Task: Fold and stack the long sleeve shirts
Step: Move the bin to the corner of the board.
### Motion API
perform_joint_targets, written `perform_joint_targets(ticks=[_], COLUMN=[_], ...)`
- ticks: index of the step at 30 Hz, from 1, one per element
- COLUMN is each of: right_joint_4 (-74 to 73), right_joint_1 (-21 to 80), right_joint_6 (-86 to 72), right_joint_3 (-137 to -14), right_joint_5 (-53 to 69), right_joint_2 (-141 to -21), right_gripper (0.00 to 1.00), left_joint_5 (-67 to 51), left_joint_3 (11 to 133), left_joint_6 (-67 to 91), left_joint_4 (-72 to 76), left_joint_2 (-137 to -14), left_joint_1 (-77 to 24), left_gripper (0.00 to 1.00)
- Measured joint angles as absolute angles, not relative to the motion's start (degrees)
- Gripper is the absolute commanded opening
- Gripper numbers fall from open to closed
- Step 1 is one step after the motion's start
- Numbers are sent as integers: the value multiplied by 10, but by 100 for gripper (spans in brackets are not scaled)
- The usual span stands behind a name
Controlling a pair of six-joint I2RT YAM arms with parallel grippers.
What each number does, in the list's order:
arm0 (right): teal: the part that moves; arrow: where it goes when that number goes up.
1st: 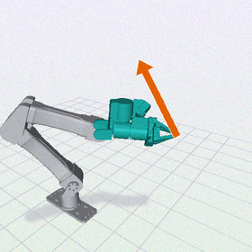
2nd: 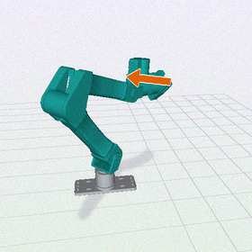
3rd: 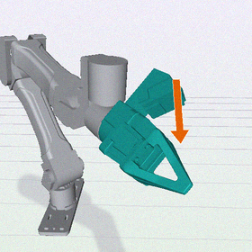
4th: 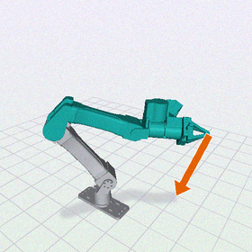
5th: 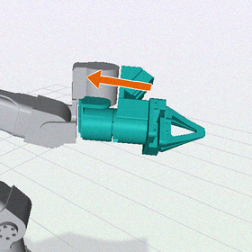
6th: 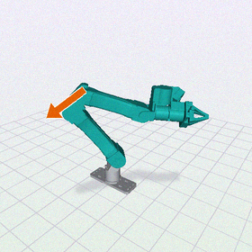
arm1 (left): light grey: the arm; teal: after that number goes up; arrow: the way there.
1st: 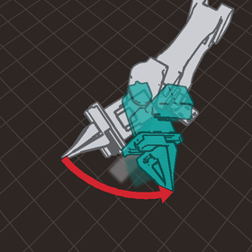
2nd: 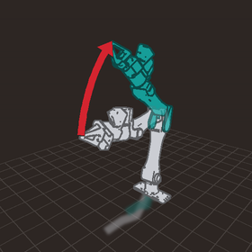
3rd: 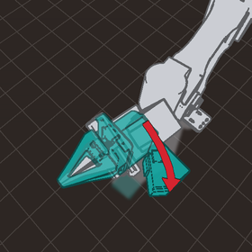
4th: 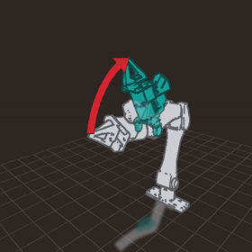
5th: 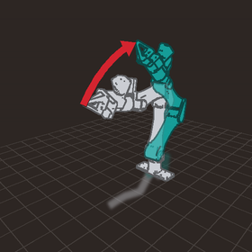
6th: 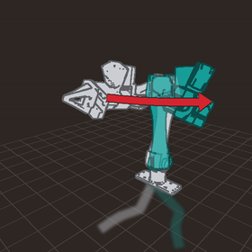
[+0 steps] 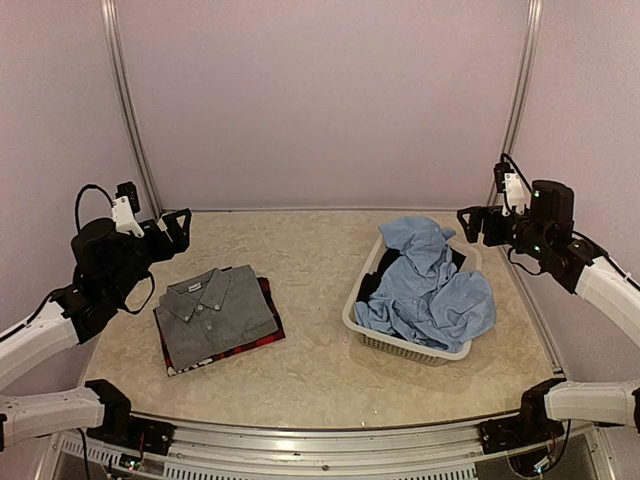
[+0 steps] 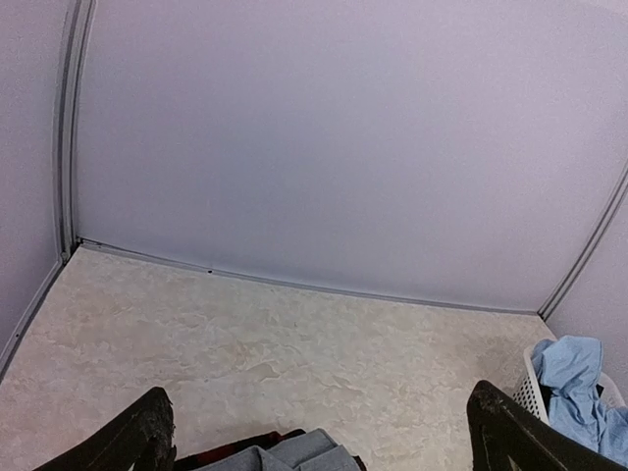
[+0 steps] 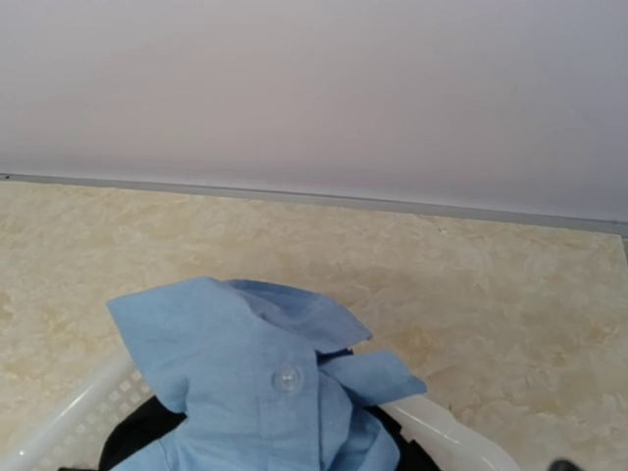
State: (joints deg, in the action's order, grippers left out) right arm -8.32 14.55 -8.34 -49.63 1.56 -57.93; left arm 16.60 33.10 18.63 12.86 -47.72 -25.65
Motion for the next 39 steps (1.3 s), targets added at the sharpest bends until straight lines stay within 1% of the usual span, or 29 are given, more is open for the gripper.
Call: perform_joint_targets(ticks=[16,19,23,26,28,30,32,39], right_joint_4=[-114,-144,-177,-189,-189,-188,-183,-149], right_joint_1=[149,149,149,138,121,98,82,68], right_joint_6=[-98,-121,-153,-174,-186,-196,-206,-221], right_joint_3=[-502,-517,-535,-524,-507,-493,-483,-464], right_joint_5=[17,-6,-54,-59,-44,-31,-15,34], right_joint_2=[-574,-583,-631,-673,-693,-710,-724,-773], right_gripper=[99,100,99,94,88,85,79,65], left_joint_5=[170,170,169,167,163,159,154,145], left_joint_3=[331,331,331,331,331,331,331,331], left_joint_6=[188,191,197,203,207,209,212,216], left_joint_4=[136,136,136,136,136,137,137,145], left_joint_2=[-484,-484,-487,-497,-507,-518,-527,-544], left_joint_1=[-274,-279,-285,-287,-288,-291,-295,-304], left_gripper=[99,99,99,99,99,99,99,99])
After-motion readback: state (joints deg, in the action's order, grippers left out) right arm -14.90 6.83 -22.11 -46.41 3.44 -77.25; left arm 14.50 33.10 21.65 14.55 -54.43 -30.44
